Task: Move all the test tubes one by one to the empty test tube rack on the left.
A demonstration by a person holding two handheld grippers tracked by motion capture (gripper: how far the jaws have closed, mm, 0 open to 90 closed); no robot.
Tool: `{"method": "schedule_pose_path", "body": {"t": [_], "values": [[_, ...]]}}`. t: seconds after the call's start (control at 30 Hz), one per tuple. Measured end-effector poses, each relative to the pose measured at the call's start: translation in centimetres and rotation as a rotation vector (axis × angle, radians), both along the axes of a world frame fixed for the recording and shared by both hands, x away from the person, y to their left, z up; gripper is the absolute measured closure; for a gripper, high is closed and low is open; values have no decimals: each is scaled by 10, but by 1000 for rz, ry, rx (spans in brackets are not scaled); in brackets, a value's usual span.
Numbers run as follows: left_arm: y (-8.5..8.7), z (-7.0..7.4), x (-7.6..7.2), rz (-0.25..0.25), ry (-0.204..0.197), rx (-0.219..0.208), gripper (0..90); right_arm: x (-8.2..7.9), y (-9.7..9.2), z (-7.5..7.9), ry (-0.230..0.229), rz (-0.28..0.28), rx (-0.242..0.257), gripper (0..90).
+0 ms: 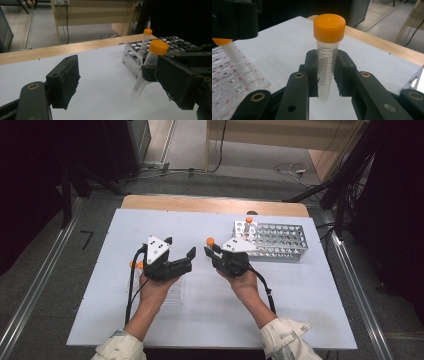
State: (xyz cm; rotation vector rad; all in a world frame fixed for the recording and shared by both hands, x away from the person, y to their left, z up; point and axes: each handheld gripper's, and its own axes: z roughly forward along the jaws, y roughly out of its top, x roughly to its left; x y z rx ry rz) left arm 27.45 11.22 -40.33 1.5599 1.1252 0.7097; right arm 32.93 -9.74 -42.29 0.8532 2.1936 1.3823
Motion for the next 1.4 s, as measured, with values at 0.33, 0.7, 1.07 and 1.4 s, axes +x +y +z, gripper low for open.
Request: {"method": "schedule_pose_path", "body": {"t": [0.33, 0.7, 1.07, 1.4], "values": [[-12, 0, -1, -38, -15, 17, 271, -9, 15, 1, 29, 88, -11, 719], [-15, 0, -7, -64, -37, 44, 544, -16, 27, 6, 54, 166, -7, 718], [-17, -1, -9, -77, -49, 49, 696, -16, 28, 6, 65, 173, -5, 718], [-6, 5, -13, -52, -62, 36, 704, -16, 28, 7, 56, 168, -6, 422]]}}
